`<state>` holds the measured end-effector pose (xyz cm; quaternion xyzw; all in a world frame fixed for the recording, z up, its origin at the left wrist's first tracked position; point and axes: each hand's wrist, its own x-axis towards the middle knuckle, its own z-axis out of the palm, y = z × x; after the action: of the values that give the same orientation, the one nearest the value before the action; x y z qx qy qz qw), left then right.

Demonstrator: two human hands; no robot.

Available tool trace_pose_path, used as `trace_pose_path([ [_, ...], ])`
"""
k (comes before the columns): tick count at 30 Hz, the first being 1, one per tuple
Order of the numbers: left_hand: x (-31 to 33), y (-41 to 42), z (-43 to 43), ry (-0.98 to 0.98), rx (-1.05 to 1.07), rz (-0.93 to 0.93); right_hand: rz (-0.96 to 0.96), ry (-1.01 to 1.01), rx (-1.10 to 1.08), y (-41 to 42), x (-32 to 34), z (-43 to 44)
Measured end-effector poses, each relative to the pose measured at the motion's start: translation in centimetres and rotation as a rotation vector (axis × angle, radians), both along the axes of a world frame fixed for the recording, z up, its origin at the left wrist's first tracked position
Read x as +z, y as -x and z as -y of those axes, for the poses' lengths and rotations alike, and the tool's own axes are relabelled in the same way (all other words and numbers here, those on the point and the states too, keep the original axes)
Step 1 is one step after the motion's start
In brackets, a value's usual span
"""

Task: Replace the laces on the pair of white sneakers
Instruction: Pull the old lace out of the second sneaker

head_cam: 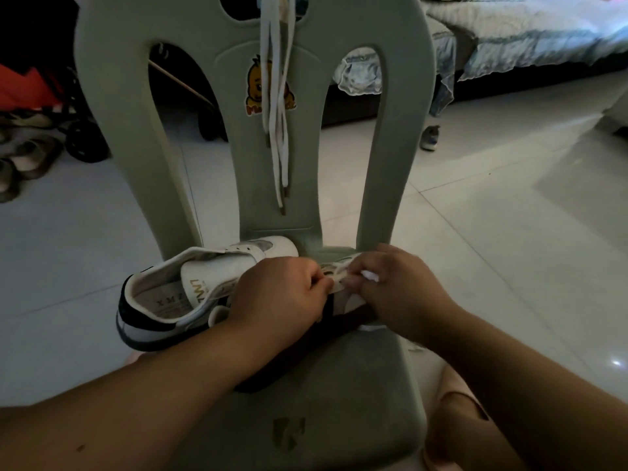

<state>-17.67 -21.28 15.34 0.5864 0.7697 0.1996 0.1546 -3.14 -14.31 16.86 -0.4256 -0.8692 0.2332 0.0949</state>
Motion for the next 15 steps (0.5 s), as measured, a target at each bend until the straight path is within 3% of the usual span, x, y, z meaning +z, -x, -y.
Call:
trace_pose_path([
  [3,0.1,0.4,-0.3,0.015,0.027,-0.018,-0.283,0.173,-0.124,-0.4,1.5,-0.2],
  [8,-0.2,0.6,-0.9,0.038,0.061,-0.031,-1.115,0.754,-0.192,-1.4,5.8,-0.9],
  [10,-0.2,0.6,-1.0,0.035,0.057,-0.047,-1.315,0.835,-0.173,-2.0,7.2,-1.3],
  [12,-0.3,0.6,-1.0,0.02,0.056,-0.045,-1.22,0.729,-0.236,-2.5,7.5,-1.8],
  [15,-0.3,0.4,-0.9,0.013,0.05,-0.016,-0.556,0.364,-0.313,-1.8,5.1,-1.8],
])
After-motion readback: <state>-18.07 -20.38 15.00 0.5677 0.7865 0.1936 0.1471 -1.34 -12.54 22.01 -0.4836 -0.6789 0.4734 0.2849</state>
